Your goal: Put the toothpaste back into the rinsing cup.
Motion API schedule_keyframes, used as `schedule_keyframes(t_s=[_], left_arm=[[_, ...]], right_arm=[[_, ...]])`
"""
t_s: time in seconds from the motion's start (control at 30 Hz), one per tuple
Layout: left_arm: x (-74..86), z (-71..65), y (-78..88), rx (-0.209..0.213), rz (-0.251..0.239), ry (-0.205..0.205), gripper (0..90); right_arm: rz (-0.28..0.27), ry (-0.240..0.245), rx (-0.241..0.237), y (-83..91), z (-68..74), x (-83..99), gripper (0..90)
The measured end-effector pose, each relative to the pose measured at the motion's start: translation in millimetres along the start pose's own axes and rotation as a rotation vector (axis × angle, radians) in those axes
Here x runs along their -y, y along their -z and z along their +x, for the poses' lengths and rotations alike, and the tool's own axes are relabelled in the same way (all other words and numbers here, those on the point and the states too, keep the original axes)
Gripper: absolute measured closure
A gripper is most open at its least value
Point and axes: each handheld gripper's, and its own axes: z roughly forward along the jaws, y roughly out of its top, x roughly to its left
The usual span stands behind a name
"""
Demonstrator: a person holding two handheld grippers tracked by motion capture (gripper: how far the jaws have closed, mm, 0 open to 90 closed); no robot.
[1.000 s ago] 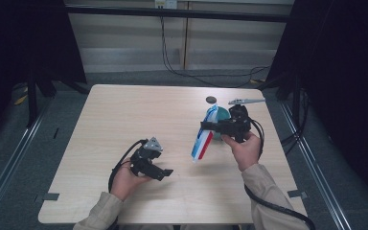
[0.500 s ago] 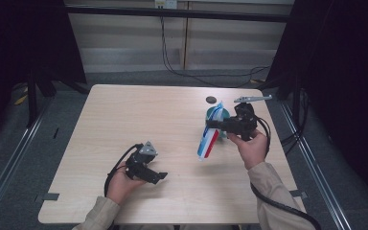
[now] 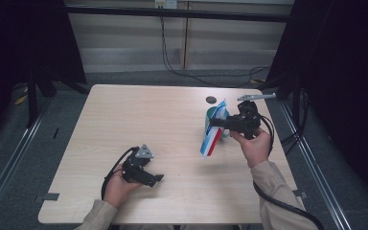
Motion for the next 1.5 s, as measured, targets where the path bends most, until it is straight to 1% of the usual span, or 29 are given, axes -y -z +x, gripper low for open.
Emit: schedule_keyframes(t_s=[0.03, 0.07, 0.1, 0.13, 0.17, 0.2, 0.23, 0.27, 0.37, 0.43, 0.47, 0.53, 0.57, 0.6, 0.67, 0.97, 1.07, 1.23, 1.37, 1.5], left_arm=[[1.1, 0.1, -1.0, 0.001, -0.007, 0.004, 11.3], [1.8, 0.4, -1.1, -0.004, 0.001, 0.001, 11.3], [3.0, 0.6, -2.2, -0.003, -0.011, -0.006, 10.8], [3.0, 0.6, -2.2, -0.003, -0.011, -0.006, 10.5], [3.1, 1.4, -1.8, 0.000, -0.005, -0.017, 10.5], [3.2, 1.3, -1.7, 0.002, -0.002, -0.019, 9.9], [3.9, 0.0, -2.9, -0.005, -0.012, -0.020, 9.8], [4.8, 0.0, -3.2, -0.014, -0.013, -0.034, 9.3], [5.6, 0.4, -3.2, -0.011, -0.014, -0.034, 7.2], [6.7, 1.0, -3.7, -0.011, -0.023, -0.038, 6.2], [7.4, 1.0, -4.2, -0.008, -0.033, -0.033, 5.8], [8.0, 2.0, -4.1, -0.005, -0.032, -0.041, 4.7], [8.5, 1.4, -5.2, -0.009, -0.046, -0.034, 4.3], [8.8, 1.7, -5.3, -0.003, -0.046, -0.037, 3.7], [10.4, 1.9, -6.1, -0.003, -0.062, -0.036, 2.7], [10.1, 2.0, -6.5, -0.001, -0.064, -0.040, 2.0], [10.0, 2.2, -6.5, 0.001, -0.061, -0.044, 1.8], [9.9, 1.9, -6.7, 0.001, -0.061, -0.043, 1.2], [9.9, 2.0, -6.7, 0.001, -0.060, -0.043, 1.2], [9.9, 2.0, -6.6, 0.001, -0.060, -0.043, 1.2]], right_arm=[[-0.001, 0.003, 0.004, 1.0, -0.1, -0.5, 73.5], [-0.002, 0.004, 0.006, 2.5, -0.1, -1.0, 73.4], [-0.005, 0.005, 0.008, 3.9, -0.9, -1.3, 73.4], [-0.005, 0.005, 0.008, 3.9, -0.9, -1.3, 73.4], [-0.011, -0.002, 0.011, 5.5, -1.4, -1.4, 73.4], [-0.013, -0.007, 0.012, 9.3, -2.9, -2.0, 73.4], [-0.016, -0.007, 0.016, 10.5, -3.4, -2.1, 73.4], [-0.015, -0.004, 0.023, 12.2, -3.6, -2.5, 73.4], [-0.012, -0.005, 0.032, 16.7, -5.9, -4.3, 73.4], [-0.015, -0.001, 0.037, 19.4, -7.0, -5.9, 73.4], [-0.015, 0.002, 0.042, 20.6, -7.3, -7.0, 73.4], [-0.017, 0.004, 0.047, 22.7, -7.8, -9.0, 73.4], [-0.020, 0.003, 0.049, 23.7, -8.1, -10.0, 73.4], [-0.020, 0.004, 0.048, 24.5, -8.6, -11.1, 73.4], [-0.023, 0.002, 0.054, 26.1, -9.0, -13.2, 73.4], [-0.015, -0.002, 0.066, 29.7, -11.8, -21.7, 73.3], [-0.023, -0.003, 0.070, 30.8, -13.3, -24.3, 73.3], [-0.018, -0.006, 0.079, 32.5, -14.4, -29.5, 73.3], [-0.027, -0.011, 0.082, 34.4, -15.5, -34.6, 73.3], [-0.032, -0.005, 0.088, 35.8, -14.7, -40.6, 73.4]])
